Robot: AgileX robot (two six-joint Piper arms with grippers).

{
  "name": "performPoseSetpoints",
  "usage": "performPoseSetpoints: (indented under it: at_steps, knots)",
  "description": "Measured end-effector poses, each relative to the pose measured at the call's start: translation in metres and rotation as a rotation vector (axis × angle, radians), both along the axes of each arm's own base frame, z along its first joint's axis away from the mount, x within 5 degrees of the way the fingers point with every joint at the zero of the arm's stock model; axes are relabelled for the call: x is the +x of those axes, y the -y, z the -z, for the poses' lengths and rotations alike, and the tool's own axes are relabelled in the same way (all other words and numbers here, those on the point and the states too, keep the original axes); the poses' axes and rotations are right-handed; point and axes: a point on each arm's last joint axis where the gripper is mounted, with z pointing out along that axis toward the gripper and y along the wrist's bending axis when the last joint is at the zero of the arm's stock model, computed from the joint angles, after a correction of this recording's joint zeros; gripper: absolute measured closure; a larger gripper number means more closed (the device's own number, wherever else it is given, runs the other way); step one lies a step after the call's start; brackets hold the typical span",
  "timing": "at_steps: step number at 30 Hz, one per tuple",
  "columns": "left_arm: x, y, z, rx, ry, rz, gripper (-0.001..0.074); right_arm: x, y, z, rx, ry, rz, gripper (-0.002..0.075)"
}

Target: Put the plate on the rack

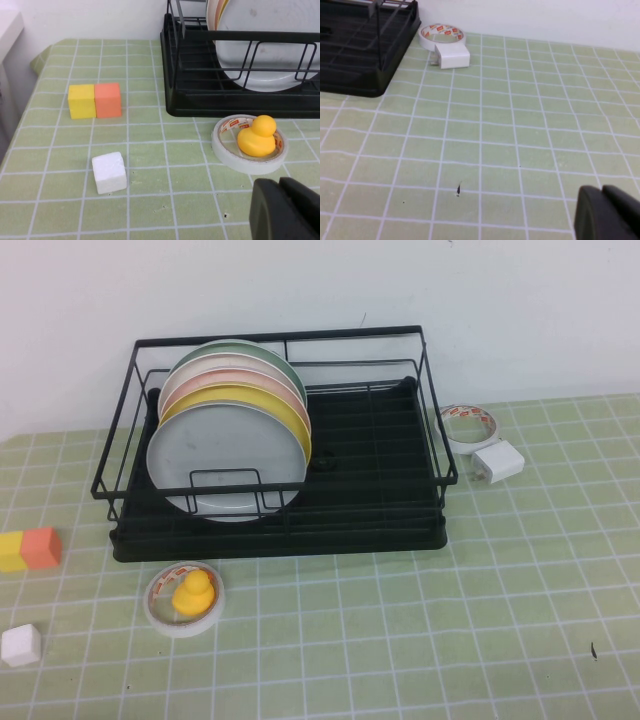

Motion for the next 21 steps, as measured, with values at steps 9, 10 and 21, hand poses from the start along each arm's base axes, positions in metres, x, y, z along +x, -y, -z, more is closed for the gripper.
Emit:
performPoseSetpoints:
  at_steps: [9, 10, 21]
  knots:
    - [0.0, 0.0, 0.0, 0.0, 0.0, 0.0, 0.0736, 0.0, 0.0021, 0.0002, 0.001, -0.002, 0.042, 0.0728]
    - [0.0, 0.0, 0.0, 0.0, 0.0, 0.0, 0.0737, 0.0, 0.0023, 0.0002, 0.007, -0.002, 0.049, 0.0728]
    - [0.0, 0.0, 0.0, 0.001, 0.0, 0.0, 0.0736, 0.0, 0.0027, 0.0001, 0.066, -0.001, 0.076, 0.0728]
